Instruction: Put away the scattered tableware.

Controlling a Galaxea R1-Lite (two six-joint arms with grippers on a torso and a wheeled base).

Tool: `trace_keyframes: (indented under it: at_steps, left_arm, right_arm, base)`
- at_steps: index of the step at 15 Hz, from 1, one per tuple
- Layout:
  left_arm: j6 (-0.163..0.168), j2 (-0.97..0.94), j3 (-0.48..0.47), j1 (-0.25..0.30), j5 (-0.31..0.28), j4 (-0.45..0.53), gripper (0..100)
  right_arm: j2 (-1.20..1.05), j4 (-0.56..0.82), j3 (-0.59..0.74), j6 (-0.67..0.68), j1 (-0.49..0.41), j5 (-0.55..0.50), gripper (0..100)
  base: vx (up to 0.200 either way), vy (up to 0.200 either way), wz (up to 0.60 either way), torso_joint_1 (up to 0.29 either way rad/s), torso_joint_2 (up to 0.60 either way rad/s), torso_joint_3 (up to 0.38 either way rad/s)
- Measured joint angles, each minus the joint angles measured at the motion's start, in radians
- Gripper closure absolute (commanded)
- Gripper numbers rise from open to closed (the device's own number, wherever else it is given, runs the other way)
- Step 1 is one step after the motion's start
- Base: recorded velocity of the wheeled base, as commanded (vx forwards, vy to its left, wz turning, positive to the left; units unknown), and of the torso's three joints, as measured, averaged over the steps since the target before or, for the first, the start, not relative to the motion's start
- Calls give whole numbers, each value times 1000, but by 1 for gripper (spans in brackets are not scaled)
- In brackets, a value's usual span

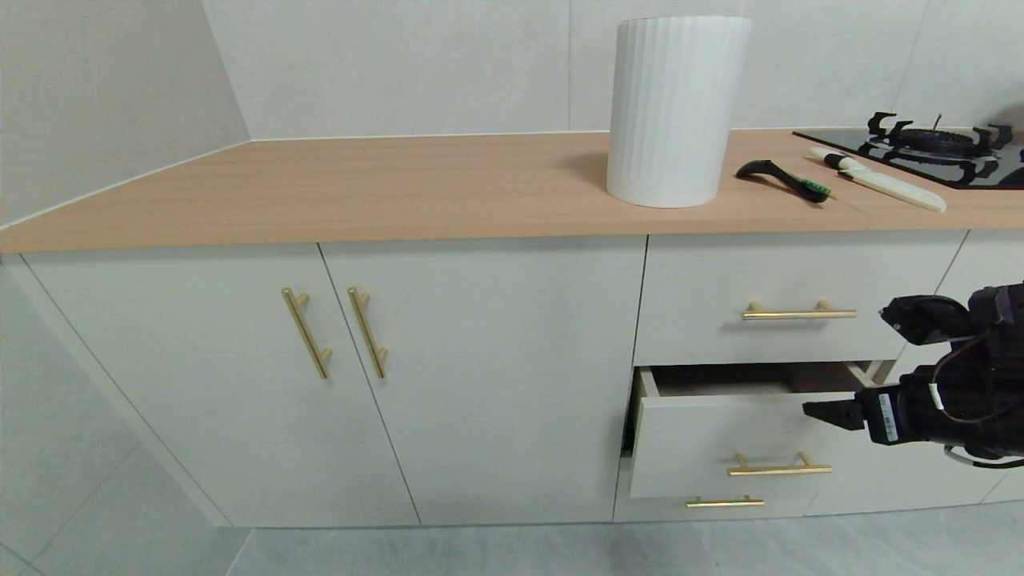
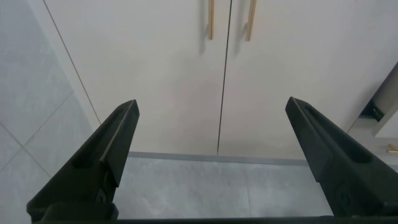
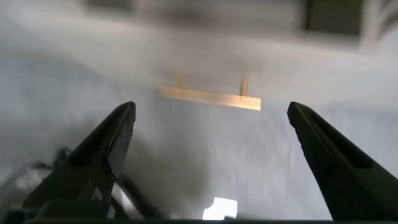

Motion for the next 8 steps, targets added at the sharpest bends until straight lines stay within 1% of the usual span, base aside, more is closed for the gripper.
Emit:
trace_keyframes:
  at_steps: [4, 6, 8]
  left_arm:
    - [0, 0, 0, 0, 0, 0, 0]
    - [0, 0, 0, 0, 0, 0, 0]
    - [0, 0, 0, 0, 0, 0, 0]
  right_arm:
    - [72, 3, -92, 20, 24, -20, 0]
    - [137, -60, -107, 24, 36, -38, 0]
    - [214, -154, -109, 29, 50, -99, 0]
  base:
    - [0, 0, 0, 0, 0, 0]
    - [0, 0, 0, 0, 0, 0]
    - [0, 0, 0, 0, 0, 0]
